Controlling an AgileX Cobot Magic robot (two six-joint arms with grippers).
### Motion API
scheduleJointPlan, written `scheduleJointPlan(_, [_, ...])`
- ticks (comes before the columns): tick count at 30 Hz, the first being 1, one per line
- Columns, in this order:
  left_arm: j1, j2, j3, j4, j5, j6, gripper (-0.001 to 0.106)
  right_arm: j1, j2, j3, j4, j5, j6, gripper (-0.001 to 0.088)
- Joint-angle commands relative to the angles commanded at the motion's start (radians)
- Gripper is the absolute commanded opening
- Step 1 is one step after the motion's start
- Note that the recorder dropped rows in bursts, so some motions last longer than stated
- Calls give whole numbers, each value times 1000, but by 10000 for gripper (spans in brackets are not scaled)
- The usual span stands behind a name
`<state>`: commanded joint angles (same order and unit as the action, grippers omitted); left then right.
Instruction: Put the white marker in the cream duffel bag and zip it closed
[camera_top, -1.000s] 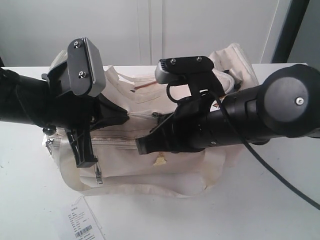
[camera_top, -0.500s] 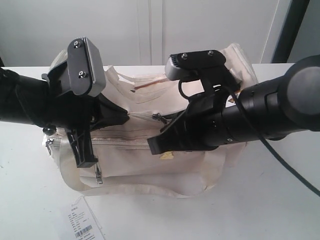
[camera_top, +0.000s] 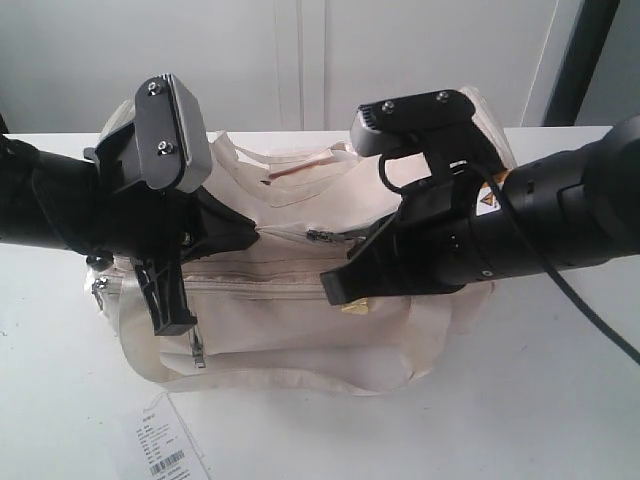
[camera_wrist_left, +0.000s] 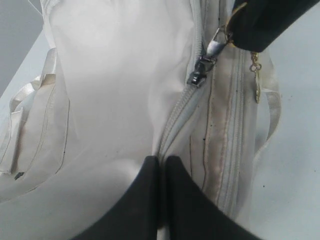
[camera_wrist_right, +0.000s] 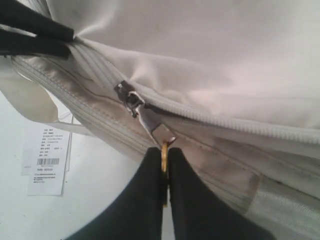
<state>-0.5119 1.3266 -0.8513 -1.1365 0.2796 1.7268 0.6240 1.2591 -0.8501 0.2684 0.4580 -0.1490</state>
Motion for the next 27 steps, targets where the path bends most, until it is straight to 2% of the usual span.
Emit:
scheduleJointPlan(8, [0,0,0,0,0,-2,0,-29,-12,0,-4,13,0,0])
scheduleJointPlan(16, [0,0,0,0,0,-2,0,-32,-12,0,-14,13,3,0])
scheduleJointPlan(21, [0,0,0,0,0,-2,0,-67,-12,0,-14,22,3,0])
scheduleJointPlan(27, [0,0,0,0,0,-2,0,-69,-12,0,-14,26,3,0])
